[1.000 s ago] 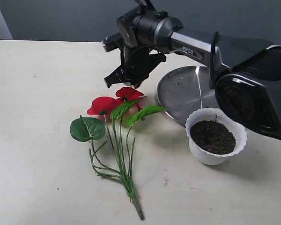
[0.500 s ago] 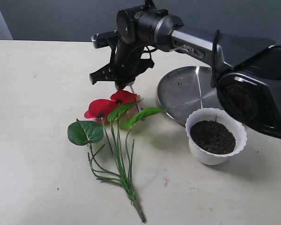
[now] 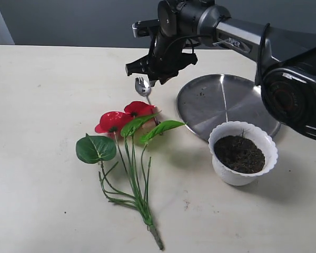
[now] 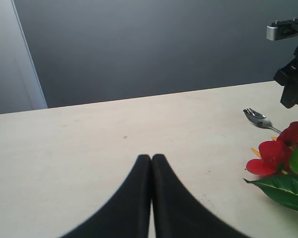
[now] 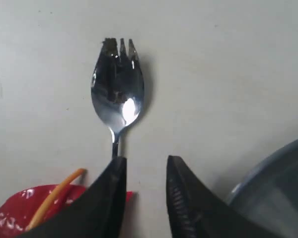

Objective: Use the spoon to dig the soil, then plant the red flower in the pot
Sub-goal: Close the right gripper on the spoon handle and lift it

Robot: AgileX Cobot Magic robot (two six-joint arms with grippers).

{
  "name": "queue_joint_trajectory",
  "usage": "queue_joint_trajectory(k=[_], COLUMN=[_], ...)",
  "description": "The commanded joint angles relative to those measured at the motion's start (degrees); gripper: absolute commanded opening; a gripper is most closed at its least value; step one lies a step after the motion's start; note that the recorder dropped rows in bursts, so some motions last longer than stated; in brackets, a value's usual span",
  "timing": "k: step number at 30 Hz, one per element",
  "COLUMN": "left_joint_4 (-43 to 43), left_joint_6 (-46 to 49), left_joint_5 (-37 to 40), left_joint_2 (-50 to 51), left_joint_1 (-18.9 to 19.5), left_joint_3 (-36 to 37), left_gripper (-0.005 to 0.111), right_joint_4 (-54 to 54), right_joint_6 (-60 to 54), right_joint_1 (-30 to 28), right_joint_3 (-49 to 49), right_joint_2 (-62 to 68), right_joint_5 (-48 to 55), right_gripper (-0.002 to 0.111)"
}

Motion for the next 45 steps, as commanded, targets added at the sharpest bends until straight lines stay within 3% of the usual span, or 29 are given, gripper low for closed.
queue_joint_trajectory(k=[1,8,26,31,37,45], left_joint_4=[0.0,0.0,0.0,0.0,0.0,0.0], left_joint_6=[0.0,0.0,0.0,0.0,0.0,0.0], left_joint_5=[-0.6,-0.6,-0.6,-0.7,-0.6,-0.6], left_joint_2=[-0.2,-0.2,-0.2,-0.2,-0.2,-0.2], left_joint_1=[-0.4,-0.4,-0.4,-0.4,-0.4,-0.4], left_joint_3=[-0.2,-0.2,-0.2,-0.2,-0.2,-0.2], left_gripper=[0.000,0.000,0.000,0.000,0.000,0.000], right_joint_4=[1.7,5.7,5.9,4.3,4.2,5.2], right_joint_6=[-2.4,-4.1,-4.9,-4.8,-4.8,-4.8], right_joint_1=[-0.3,-0.3,-0.2,-0.2,-0.2,-0.2], right_joint_3=[-0.2,-0.2,-0.2,-0.2,-0.2,-0.2], right_joint_2=[0.4,3.3,6.5,7.2,7.2,7.2], right_joint_5=[-1.4,-2.1,-4.4,-2.7,-2.5,-2.7], right_gripper=[0.030,0.038,0.037,0.030,-0.001,-0.001])
